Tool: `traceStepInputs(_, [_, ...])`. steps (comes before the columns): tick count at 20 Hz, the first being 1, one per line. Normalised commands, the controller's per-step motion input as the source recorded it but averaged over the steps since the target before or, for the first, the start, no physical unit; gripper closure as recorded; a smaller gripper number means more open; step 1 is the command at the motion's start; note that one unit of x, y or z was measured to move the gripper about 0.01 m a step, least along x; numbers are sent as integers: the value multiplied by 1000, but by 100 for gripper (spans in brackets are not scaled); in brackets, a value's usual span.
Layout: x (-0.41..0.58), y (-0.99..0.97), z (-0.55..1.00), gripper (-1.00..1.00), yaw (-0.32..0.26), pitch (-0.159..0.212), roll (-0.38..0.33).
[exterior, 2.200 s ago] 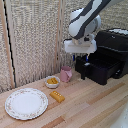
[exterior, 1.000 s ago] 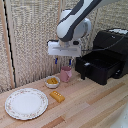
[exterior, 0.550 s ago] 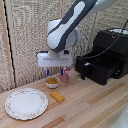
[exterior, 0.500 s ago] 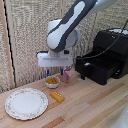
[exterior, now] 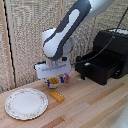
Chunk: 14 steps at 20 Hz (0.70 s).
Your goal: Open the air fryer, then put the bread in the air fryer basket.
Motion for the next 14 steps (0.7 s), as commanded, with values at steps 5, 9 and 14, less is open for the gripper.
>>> traceStepInputs(5, [0,-309,-199,-100,328,47,-3])
traceStepInputs(9, [3,-328,-241,-100,319,39,-32])
traceStepInputs(14, [225,-67,-453,-100,290,-2,-42])
